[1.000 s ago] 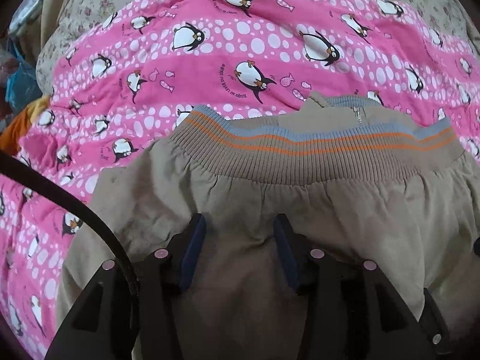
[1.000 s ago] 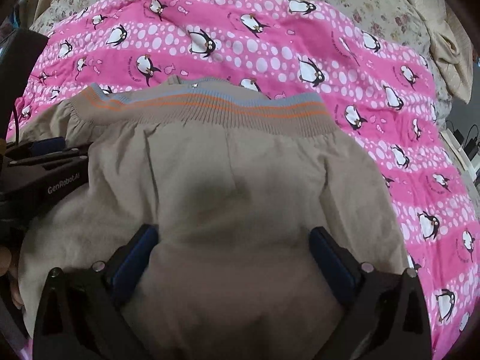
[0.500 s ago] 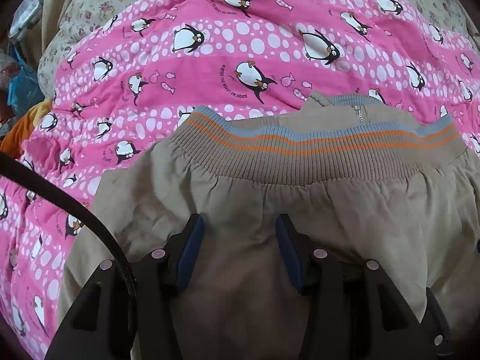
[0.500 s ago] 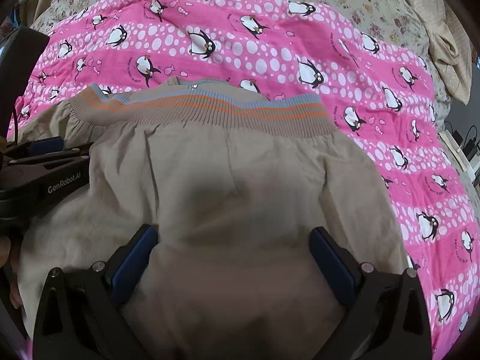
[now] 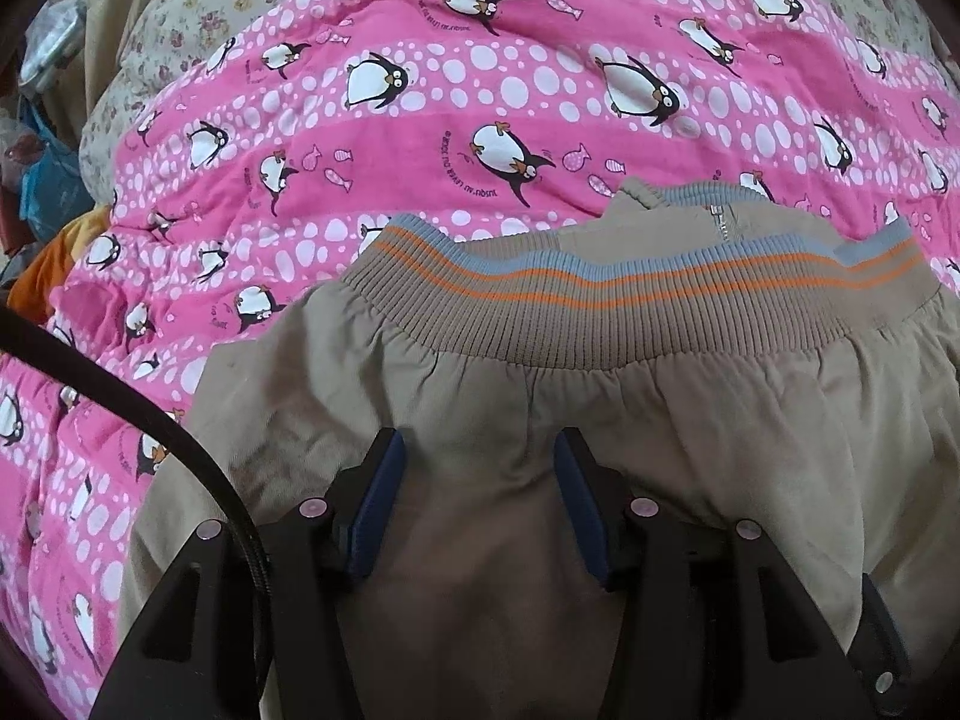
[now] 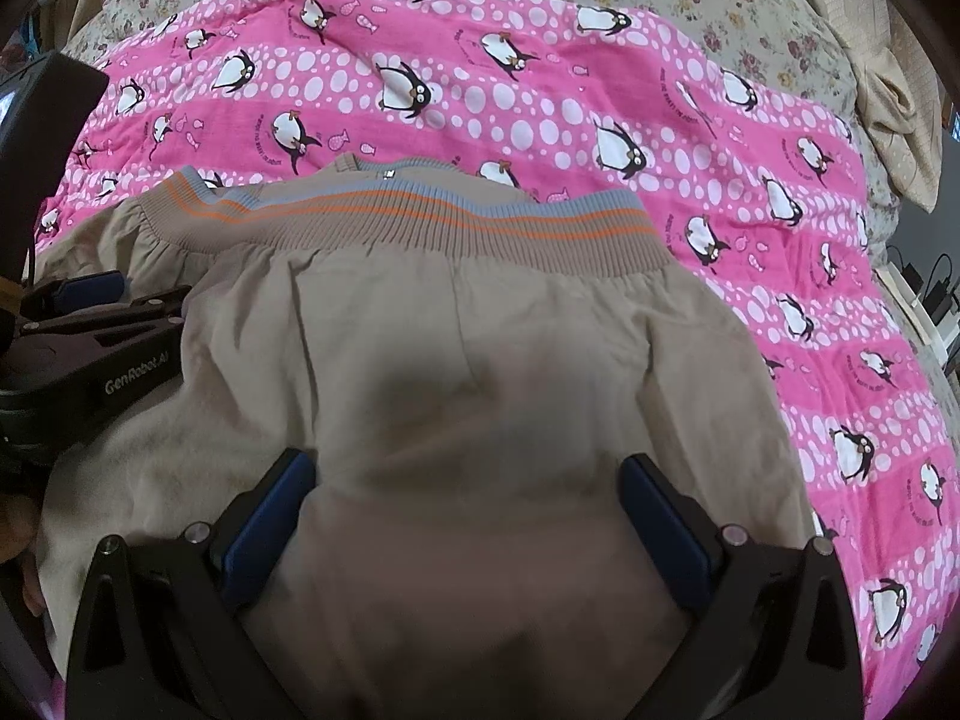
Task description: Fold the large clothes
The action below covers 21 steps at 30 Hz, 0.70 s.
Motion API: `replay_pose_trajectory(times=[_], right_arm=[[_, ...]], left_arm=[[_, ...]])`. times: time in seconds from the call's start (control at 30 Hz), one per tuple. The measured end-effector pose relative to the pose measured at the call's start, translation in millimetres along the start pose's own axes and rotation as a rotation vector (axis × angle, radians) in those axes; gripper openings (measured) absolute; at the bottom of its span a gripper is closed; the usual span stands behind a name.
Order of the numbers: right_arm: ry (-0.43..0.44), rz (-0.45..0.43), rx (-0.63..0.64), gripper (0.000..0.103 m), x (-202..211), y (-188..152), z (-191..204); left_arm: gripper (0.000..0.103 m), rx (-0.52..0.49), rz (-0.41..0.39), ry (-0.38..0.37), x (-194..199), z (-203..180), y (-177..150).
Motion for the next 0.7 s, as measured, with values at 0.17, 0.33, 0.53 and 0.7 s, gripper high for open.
replay_pose_trajectory(times=[0.17,0.33,0.53,0.7], right_arm=[[-0.001,0.000,0.000,0.102,0.0,-0.2,0.4],[-0.001,0.000,0.000,0.102,0.2,0.1,0.2],[-0.001,-0.001,0.000,0.102,0.7,0.7,0.4],[-0.001,-0.001,0.001,0.102,1.2,1.1,0.5]], left_arm=[[0.034,0.010,0.000,-0.012,-0.7,0.3,0.3],[0.034,0.011,0.000,-0.012,-0.9,0.2,0.5],[0.034,0.011,0.000,-0.012,-1.0,-0.1,0.3],[0.034,0.012,-0.001,-0.013,-1.0,-0.2,0.5]])
Point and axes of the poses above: each gripper's, at about its wrist camera, not at the fingertips, and x roughly against the way its jaws point, z to its left, y to its top, the point moved 9 cm from there along -x, roughly the way its jaws point, and after that the axes turned 13 degrees about -x, right-handed, at the moved point
